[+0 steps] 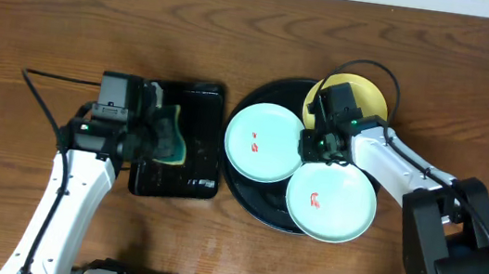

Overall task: Clean dirty plates on tray and stack at the side
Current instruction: 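Scrub the left pale green plate with the sponge in the left gripper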

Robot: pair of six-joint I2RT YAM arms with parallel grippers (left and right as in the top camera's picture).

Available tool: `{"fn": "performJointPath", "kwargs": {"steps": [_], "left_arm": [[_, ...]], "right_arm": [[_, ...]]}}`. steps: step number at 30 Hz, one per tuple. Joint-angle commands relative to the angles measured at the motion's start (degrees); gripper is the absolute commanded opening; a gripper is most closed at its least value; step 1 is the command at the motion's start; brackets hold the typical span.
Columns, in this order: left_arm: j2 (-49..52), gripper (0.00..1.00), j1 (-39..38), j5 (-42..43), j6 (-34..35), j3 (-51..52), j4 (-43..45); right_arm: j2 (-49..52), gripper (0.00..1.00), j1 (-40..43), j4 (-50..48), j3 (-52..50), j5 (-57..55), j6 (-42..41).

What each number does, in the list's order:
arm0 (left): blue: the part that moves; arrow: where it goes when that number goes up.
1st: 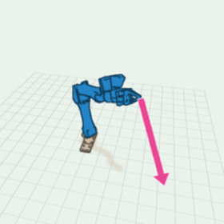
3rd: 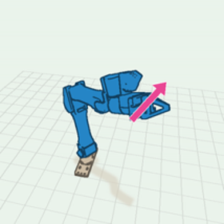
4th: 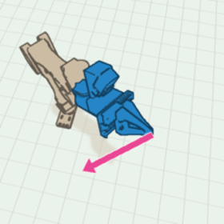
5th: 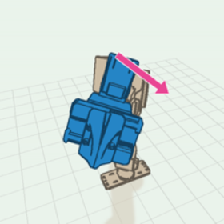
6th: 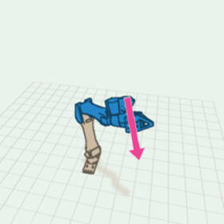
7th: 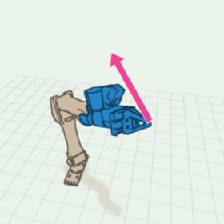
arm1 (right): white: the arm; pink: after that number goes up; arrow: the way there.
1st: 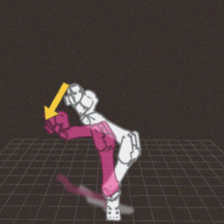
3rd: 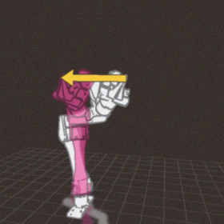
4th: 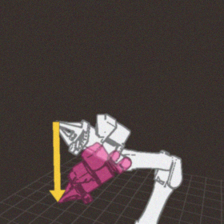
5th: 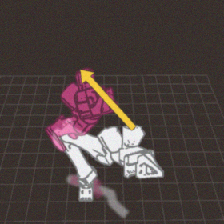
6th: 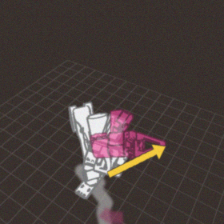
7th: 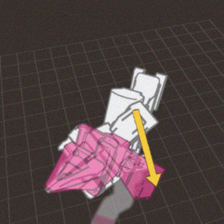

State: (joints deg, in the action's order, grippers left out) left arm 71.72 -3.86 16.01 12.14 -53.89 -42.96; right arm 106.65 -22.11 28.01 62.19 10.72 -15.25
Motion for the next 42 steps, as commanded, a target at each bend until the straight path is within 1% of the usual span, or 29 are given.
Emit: {"fn": "performJointPath", "kwargs": {"steps": [1,3,4,8,10,12,20,21,23,27,29,31,33,36,39,42], "left_arm": [[0.2,0.07,-3.9,4.0,-1.0,-1.6,2.1],[0.7,0.08,-7.0,4.0,-0.9,-1.6,4.1],[1.4,0.08,-10.1,3.9,-0.5,-1.6,6.3],[4.2,0.08,-15.8,3.9,3.3,-1.6,12.6],[6.7,0.07,-18.1,3.9,5.0,-1.6,16.4],[10.1,0.07,-20.1,3.9,8.3,-1.6,20.2],[26.6,0.08,-25.5,4.4,18.8,-1.6,36.4],[30.3,0.07,-25.9,4.4,20.8,-1.6,39.0],[33.5,0.08,-26.0,4.4,22.1,-1.6,39.8],[38.3,0.08,-25.9,4.2,21.4,-1.6,39.6],[39.4,0.08,-25.5,1.7,21.2,-1.6,37.2],[39.3,0.07,-25.0,-3.9,21.2,-1.9,32.5],[38.8,0.07,-24.3,-11.1,21.1,-3.3,25.8],[38.7,0.07,-23.6,-18.4,18.3,-7.0,16.6],[38.7,0.08,-23.6,-25.0,17.8,-10.8,9.6],[38.7,0.07,-23.6,-27.0,16.1,-13.3,6.3]], "right_arm": [[2.4,0.15,-0.1,-3.0,0.7,0.2,-2.3],[3.2,0.01,-0.1,-3.7,0.7,0.1,-3.4],[3.4,0.01,-0.1,-3.5,0.7,-0.5,-4.1],[3.4,0.01,-0.1,-2.6,0.7,-1.8,-4.0],[3.4,0.01,-0.1,-1.7,0.7,-1.9,-4.0],[3.4,0.01,-0.1,-0.8,0.7,-1.9,-3.9],[3.4,0.01,-0.1,0.5,0.7,-1.9,-2.3],[3.4,0.01,-0.1,0.8,0.7,-1.9,-2.3],[3.4,0.01,-0.1,1.2,0.7,-1.9,-2.3],[3.4,0.01,-0.3,1.6,0.7,-1.9,-2.3],[3.4,0.01,-0.6,1.6,0.7,-1.9,-2.3],[3.4,0.01,-0.8,1.7,0.7,-1.9,-2.3],[3.4,0.01,-0.9,1.8,0.7,-1.9,-2.3],[3.4,0.01,-0.9,1.8,0.7,-1.9,-2.3],[3.4,0.01,-0.9,1.9,0.7,-1.9,-2.3],[3.4,0.01,-0.9,2.0,0.7,-1.9,-2.3]]}}
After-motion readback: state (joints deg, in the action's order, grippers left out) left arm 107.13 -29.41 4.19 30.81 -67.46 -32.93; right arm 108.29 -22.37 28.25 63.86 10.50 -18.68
